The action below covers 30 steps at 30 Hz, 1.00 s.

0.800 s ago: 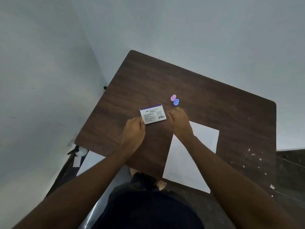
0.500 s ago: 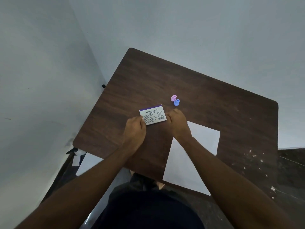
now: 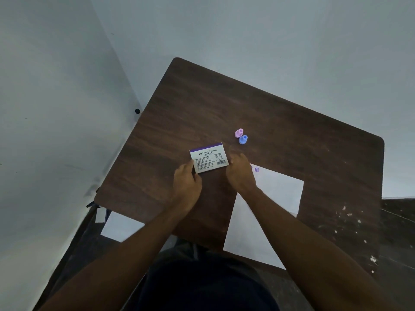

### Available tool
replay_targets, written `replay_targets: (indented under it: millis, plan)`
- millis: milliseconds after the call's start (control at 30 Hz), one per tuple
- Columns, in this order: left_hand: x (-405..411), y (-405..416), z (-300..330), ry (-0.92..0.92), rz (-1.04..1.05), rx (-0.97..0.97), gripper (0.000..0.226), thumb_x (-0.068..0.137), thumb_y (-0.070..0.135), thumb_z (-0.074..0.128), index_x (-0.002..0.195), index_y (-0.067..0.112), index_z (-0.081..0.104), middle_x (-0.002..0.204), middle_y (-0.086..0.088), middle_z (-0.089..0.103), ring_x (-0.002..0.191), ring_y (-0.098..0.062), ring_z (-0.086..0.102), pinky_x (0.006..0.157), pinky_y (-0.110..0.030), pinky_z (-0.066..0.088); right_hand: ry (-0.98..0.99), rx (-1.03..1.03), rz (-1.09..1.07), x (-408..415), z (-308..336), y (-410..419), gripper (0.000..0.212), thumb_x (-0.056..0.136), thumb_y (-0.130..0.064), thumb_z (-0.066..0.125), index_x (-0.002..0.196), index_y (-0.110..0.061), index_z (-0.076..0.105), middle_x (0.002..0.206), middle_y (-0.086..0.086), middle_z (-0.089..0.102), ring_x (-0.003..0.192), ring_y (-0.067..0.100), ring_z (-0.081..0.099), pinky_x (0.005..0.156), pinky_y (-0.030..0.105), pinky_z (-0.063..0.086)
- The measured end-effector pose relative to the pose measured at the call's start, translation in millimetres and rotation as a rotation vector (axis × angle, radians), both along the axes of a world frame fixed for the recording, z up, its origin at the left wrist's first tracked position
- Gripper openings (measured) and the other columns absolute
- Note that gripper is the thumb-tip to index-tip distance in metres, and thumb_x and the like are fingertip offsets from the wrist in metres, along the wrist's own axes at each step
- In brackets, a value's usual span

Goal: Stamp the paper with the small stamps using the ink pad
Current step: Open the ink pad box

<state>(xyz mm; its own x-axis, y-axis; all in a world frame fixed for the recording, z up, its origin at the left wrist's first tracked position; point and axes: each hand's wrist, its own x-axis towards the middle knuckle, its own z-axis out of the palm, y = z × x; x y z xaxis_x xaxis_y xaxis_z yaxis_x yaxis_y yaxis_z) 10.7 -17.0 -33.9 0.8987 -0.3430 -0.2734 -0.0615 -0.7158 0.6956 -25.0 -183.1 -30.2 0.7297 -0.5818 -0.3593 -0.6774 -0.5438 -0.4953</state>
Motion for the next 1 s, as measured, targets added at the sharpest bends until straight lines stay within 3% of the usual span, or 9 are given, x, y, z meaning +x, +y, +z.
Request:
replay_targets:
  millis: [233, 333, 400, 500, 667, 867, 1000]
  plan:
    - [0, -3, 0, 0.067, 0.001, 0.022, 0.042, 0.09, 0.012, 0.051, 0.132, 0.009, 0.05, 0.123, -0.012, 0.052, 0.118, -0.024, 0.046, 0.101, -0.036, 0.041, 0.018, 0.04, -0.061, 2, -8, 0, 0.03, 0.09, -0.016, 0.055, 0.119, -0.008, 0.059, 0.121, 0.013, 0.06, 0.104, 0.023, 0.057, 0.087, 0.031, 0.05]
    - [-1, -4, 0, 0.093, 0.02, 0.013, 0.043, 0.09, 0.012, 0.052, 0.132, 0.009, 0.049, 0.124, -0.012, 0.052, 0.118, -0.023, 0.044, 0.103, -0.037, 0.04, 0.005, 0.052, -0.057, 3, -8, 1, 0.029, 0.091, -0.013, 0.055, 0.118, -0.006, 0.06, 0.12, 0.014, 0.061, 0.104, 0.023, 0.057, 0.087, 0.032, 0.049]
    - [-1, -5, -1, 0.097, 0.03, 0.021, 0.045, 0.089, 0.012, 0.053, 0.134, 0.009, 0.048, 0.126, -0.012, 0.051, 0.12, -0.024, 0.042, 0.104, -0.036, 0.038, -0.014, 0.057, -0.056, 3, -9, 2, 0.028, 0.09, -0.011, 0.054, 0.116, -0.005, 0.061, 0.119, 0.014, 0.062, 0.106, 0.024, 0.056, 0.09, 0.035, 0.05]
    - [0, -5, -1, 0.091, 0.064, 0.005, 0.043, 0.087, 0.013, 0.055, 0.13, 0.012, 0.053, 0.125, -0.01, 0.053, 0.119, -0.024, 0.041, 0.099, -0.028, 0.033, -0.028, 0.046, -0.086, 4, -10, 1, 0.024, 0.09, -0.011, 0.055, 0.112, -0.006, 0.062, 0.116, 0.013, 0.063, 0.102, 0.021, 0.057, 0.082, 0.027, 0.048]
    - [10, -6, 4, 0.147, 0.171, -0.068, 0.042, 0.083, 0.009, 0.056, 0.124, 0.016, 0.059, 0.122, -0.006, 0.055, 0.117, -0.023, 0.045, 0.101, -0.033, 0.039, -0.166, -0.031, -0.063, 8, -7, -4, 0.016, 0.087, -0.005, 0.055, 0.098, -0.006, 0.067, 0.105, 0.012, 0.067, 0.095, 0.021, 0.057, 0.074, 0.024, 0.04]
    - [34, -9, 13, 0.163, 0.262, -0.203, 0.04, 0.083, 0.01, 0.045, 0.115, 0.017, 0.067, 0.116, -0.003, 0.062, 0.111, -0.02, 0.055, 0.1, -0.04, 0.046, -0.31, 0.006, -0.107, 31, 6, -15, 0.017, 0.089, -0.004, 0.054, 0.096, -0.007, 0.069, 0.092, 0.01, 0.07, 0.085, 0.018, 0.062, 0.075, 0.024, 0.046]
    - [48, -11, 16, 0.206, 0.289, -0.259, 0.033, 0.086, 0.012, 0.049, 0.116, 0.02, 0.063, 0.121, 0.0, 0.056, 0.109, -0.013, 0.054, 0.086, -0.025, 0.05, -0.293, 0.181, -0.112, 51, 13, -19, 0.018, 0.095, -0.016, 0.047, 0.097, -0.019, 0.064, 0.089, 0.0, 0.067, 0.085, 0.014, 0.063, 0.076, 0.028, 0.051]
